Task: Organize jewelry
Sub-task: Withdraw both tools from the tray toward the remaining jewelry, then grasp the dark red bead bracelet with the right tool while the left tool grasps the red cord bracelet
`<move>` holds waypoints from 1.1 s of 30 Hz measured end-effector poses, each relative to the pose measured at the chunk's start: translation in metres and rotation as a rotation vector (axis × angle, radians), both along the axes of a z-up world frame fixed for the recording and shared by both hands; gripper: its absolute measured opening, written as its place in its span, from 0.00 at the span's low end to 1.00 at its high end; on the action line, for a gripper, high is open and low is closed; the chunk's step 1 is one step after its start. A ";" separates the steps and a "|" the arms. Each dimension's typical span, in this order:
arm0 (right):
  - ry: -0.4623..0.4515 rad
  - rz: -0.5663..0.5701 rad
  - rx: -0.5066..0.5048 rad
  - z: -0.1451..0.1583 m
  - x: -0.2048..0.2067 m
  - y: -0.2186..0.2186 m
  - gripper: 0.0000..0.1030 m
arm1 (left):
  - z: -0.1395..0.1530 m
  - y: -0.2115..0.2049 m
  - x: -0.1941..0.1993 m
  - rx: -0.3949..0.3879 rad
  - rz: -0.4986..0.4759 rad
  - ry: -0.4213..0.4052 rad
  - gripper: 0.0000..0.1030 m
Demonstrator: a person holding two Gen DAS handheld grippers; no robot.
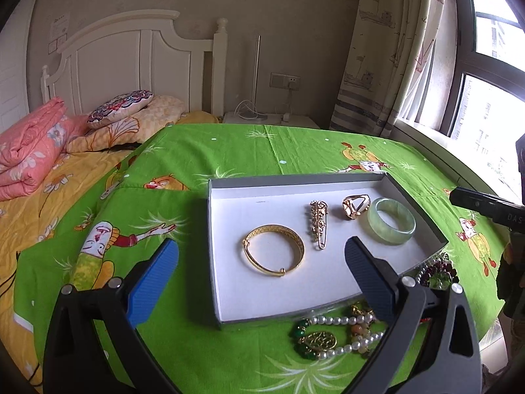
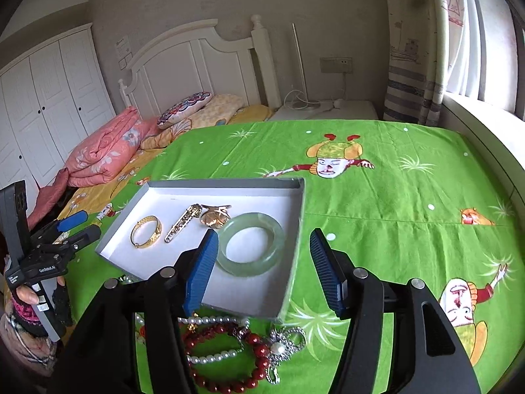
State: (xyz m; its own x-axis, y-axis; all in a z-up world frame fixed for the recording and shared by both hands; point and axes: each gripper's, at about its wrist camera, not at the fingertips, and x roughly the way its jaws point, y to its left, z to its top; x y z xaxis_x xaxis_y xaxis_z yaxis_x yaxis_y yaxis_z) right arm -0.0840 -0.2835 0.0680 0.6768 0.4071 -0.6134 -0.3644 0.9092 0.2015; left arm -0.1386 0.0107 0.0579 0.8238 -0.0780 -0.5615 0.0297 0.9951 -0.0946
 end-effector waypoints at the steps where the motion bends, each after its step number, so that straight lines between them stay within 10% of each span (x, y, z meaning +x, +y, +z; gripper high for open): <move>1: 0.006 -0.008 -0.004 -0.005 -0.004 -0.005 0.57 | -0.001 0.002 -0.004 -0.008 0.004 -0.004 0.97; 17: 0.001 0.027 -0.147 -0.043 -0.071 -0.004 0.56 | -0.039 0.019 -0.030 0.020 0.078 0.016 0.97; 33: 0.026 0.056 -0.251 -0.060 -0.068 0.019 0.14 | -0.051 -0.035 -0.087 0.154 -0.122 -0.018 0.97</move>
State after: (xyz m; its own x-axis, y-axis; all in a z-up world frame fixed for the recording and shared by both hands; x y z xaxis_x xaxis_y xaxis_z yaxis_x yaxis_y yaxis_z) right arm -0.1518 -0.2643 0.0077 0.6403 0.2762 -0.7168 -0.4130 0.9105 -0.0181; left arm -0.2258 -0.0244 0.0071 0.8234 -0.0920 -0.5600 0.1509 0.9867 0.0598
